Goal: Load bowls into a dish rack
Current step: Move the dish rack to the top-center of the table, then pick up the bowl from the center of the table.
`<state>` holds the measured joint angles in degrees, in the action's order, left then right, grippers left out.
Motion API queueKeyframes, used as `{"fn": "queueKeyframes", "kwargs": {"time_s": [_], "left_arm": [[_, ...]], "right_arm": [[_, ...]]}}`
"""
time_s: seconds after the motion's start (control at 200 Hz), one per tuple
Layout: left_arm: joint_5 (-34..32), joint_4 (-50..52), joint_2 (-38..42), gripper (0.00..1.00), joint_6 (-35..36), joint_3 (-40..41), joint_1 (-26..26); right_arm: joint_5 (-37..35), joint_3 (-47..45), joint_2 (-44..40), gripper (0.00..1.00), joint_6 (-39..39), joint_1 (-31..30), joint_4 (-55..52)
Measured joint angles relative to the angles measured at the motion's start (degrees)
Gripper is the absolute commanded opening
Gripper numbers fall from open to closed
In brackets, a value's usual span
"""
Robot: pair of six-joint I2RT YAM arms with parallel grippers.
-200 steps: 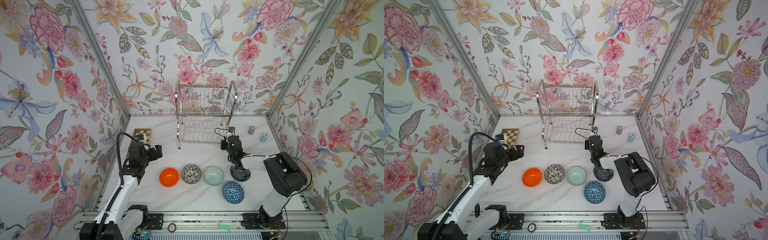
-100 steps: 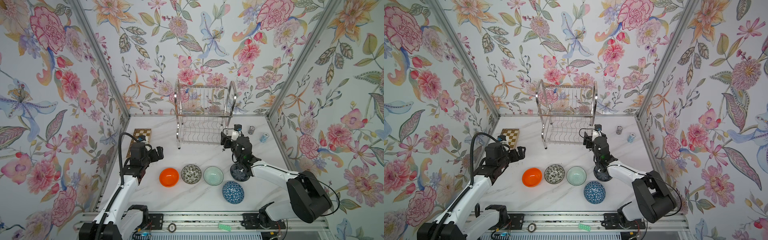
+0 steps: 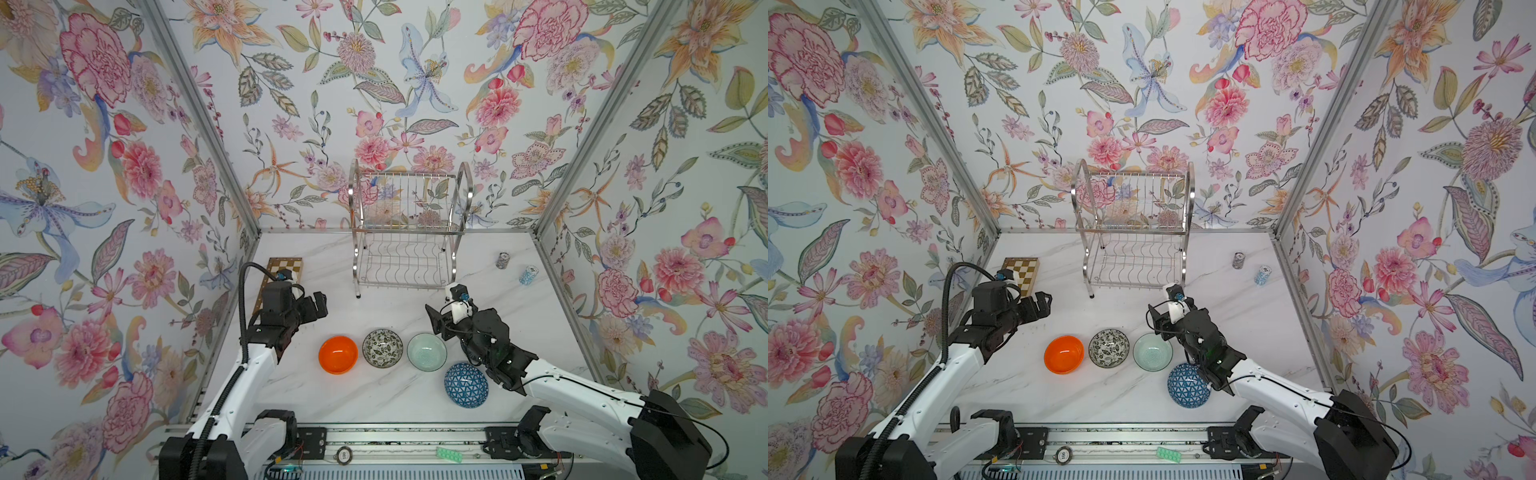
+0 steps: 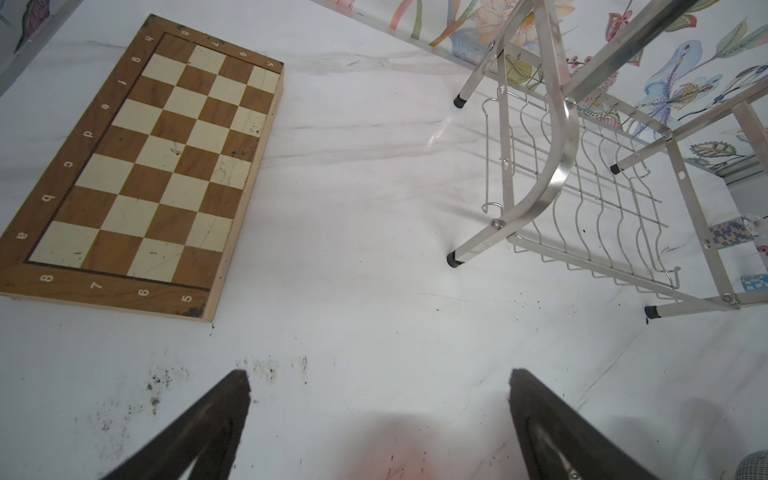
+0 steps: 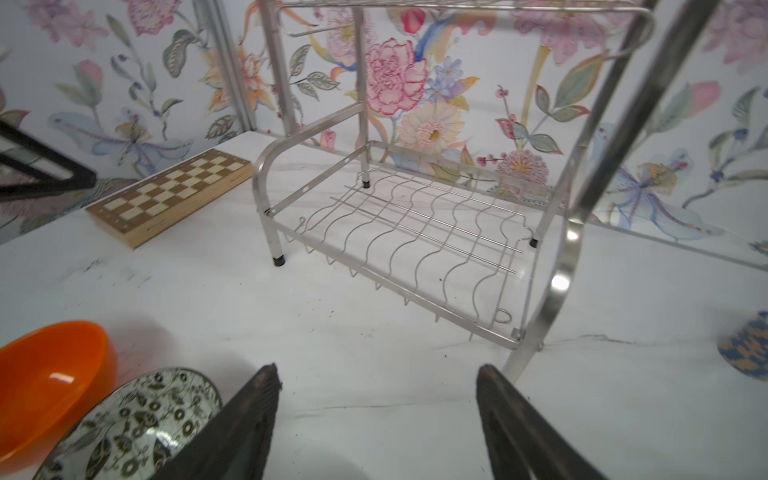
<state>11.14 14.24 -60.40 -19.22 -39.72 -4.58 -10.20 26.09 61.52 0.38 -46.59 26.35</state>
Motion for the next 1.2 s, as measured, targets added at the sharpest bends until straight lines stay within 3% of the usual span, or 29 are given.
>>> {"fn": "queueKeyframes", "kwargs": {"time_s": [0.26,0.485,0.811,1.201], "left_arm": [[0.1,1.2,-1.2,0.99,-0.3,-0.7,0.0],[0.3,1.2,-1.2,0.99,-0.6,-0.7,0.0],[0.3,1.2,-1.2,0.99,-0.8,-0.7,0.0],[0.7,2.0,-1.9,0.99,-0.8,-1.0,0.0]], "right_arm": [[10.1,-0.7,4.1,0.72,-15.9,-9.0,-3.9],[14.3,6.8,13.6,0.69,-27.4,-13.9,-13.5],[13.0,14.1,22.2,0.58,-37.2,-17.3,-20.7],[10.1,19.1,28.7,0.42,-43.3,-18.6,-24.5]]}}
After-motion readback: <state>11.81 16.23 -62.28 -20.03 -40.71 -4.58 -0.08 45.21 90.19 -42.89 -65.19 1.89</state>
